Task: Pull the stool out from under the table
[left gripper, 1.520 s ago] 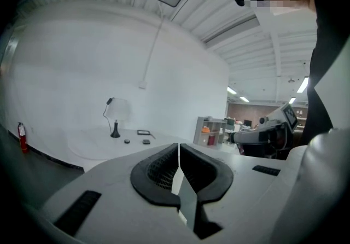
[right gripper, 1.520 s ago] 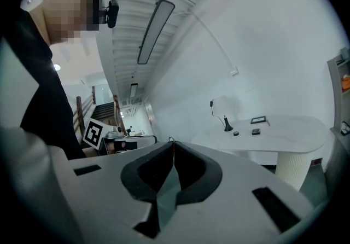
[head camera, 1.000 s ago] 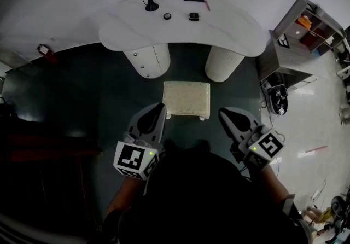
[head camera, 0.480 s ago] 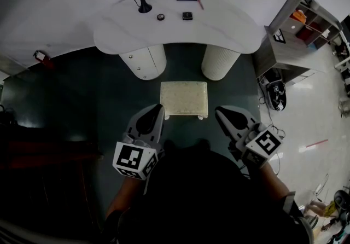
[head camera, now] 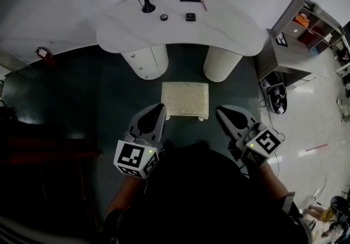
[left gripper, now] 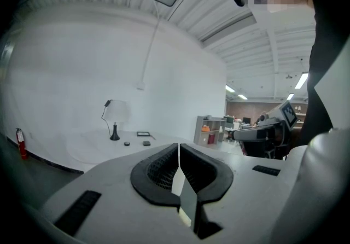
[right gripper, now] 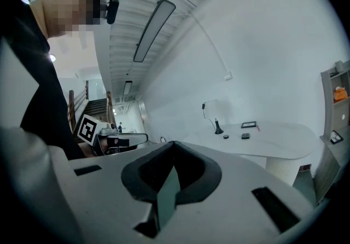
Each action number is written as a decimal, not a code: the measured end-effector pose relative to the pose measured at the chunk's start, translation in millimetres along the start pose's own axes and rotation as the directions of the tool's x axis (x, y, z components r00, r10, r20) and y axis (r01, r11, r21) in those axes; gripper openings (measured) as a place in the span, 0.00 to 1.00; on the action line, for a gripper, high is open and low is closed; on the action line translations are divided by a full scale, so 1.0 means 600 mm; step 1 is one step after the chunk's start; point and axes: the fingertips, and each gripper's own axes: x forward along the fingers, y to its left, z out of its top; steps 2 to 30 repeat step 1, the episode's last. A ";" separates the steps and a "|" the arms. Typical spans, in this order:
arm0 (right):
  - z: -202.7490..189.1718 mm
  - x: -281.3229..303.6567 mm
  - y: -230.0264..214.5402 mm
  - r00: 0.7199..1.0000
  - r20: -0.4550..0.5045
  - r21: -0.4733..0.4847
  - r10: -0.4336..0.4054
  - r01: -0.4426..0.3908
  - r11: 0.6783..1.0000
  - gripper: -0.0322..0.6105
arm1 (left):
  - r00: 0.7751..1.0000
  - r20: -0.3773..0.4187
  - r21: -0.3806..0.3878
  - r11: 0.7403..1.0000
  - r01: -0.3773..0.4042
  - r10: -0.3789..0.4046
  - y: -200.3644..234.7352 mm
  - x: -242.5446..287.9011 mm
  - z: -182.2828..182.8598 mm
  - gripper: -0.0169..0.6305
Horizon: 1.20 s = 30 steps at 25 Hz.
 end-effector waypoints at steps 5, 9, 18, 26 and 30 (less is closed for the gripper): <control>0.000 0.000 -0.001 1.000 0.000 0.001 0.001 -0.001 1.000 0.08 | 1.000 0.000 0.000 1.000 -0.002 0.002 0.000 0.000 0.000 0.06; 0.000 0.000 -0.001 1.000 0.000 0.001 0.001 -0.001 1.000 0.08 | 1.000 0.000 0.000 1.000 -0.002 0.002 0.000 0.000 0.000 0.06; 0.000 0.000 -0.001 1.000 0.000 0.001 0.001 -0.001 1.000 0.08 | 1.000 0.000 0.000 1.000 -0.002 0.002 0.000 0.000 0.000 0.06; 0.000 0.000 -0.001 1.000 0.000 0.001 0.001 -0.001 1.000 0.08 | 1.000 0.000 0.000 1.000 -0.002 0.002 0.000 0.000 0.000 0.06; 0.000 0.000 -0.001 1.000 0.000 0.001 0.001 -0.001 1.000 0.08 | 1.000 0.000 0.000 1.000 -0.002 0.002 0.000 0.000 0.000 0.06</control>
